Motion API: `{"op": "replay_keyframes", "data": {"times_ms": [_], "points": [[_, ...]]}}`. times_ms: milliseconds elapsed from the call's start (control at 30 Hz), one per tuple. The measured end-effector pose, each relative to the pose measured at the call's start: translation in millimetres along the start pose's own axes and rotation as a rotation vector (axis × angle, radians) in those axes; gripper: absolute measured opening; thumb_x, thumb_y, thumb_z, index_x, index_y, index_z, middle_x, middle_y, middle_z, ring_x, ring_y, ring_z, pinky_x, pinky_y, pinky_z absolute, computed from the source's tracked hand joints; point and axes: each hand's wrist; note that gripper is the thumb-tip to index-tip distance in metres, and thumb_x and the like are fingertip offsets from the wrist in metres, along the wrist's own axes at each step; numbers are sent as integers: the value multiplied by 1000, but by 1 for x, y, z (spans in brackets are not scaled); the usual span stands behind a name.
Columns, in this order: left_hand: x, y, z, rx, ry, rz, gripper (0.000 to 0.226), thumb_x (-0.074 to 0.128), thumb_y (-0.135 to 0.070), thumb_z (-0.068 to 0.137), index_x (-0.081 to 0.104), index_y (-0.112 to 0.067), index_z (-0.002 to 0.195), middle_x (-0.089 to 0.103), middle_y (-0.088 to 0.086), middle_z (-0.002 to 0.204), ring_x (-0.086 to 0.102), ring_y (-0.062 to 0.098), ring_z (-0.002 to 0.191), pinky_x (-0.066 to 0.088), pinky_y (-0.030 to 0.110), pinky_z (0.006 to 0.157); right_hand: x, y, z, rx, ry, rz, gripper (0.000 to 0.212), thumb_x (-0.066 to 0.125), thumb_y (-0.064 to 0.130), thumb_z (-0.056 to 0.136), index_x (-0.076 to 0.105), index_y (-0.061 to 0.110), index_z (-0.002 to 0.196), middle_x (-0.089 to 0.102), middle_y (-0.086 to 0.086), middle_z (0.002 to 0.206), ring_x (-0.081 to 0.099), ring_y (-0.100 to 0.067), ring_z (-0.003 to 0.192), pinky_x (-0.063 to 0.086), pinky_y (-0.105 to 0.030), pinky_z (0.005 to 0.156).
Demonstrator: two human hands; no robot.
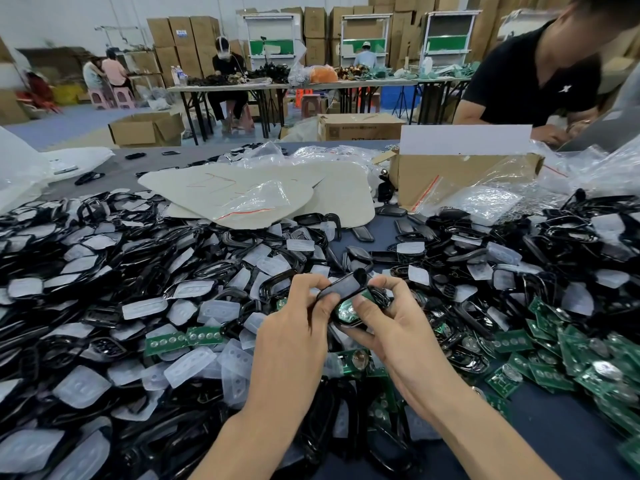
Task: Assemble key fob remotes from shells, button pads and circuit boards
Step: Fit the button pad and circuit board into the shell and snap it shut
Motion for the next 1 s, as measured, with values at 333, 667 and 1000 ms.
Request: {"op": "replay_keyframes", "data": {"times_ms": [333,667,1000], "points": [[1,5,-2,11,-3,-4,9,48,-52,96,46,-43,96,69,-19,76,51,7,50,38,26,47,0,-1,-1,26,7,17,21,61,10,100,54,23,114,73,-12,113,75,-21,99,60,-31,83],[5,8,-3,17,-10,-48,20,46,-53,92,56,-38,99,69,-10,67,49,10,43,48,43,44,3,8,-4,23,103,55,55,68,34,81,57,24,133,73,3,122,69,-15,113,58,-24,84],[-5,-3,-3,170,120,74,23,49,-34,102,65,-28,118,48,-33,65,46,-9,54,36,12,55,4,16,-6,5,-1,170,46,80,36,71,72,13,109,75,-14,112,74,-24,104,60,-26,78]]}}
Point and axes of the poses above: each hand's wrist, its own z-axis towards the middle knuckle, its own x-axis out of the palm, y = z × x
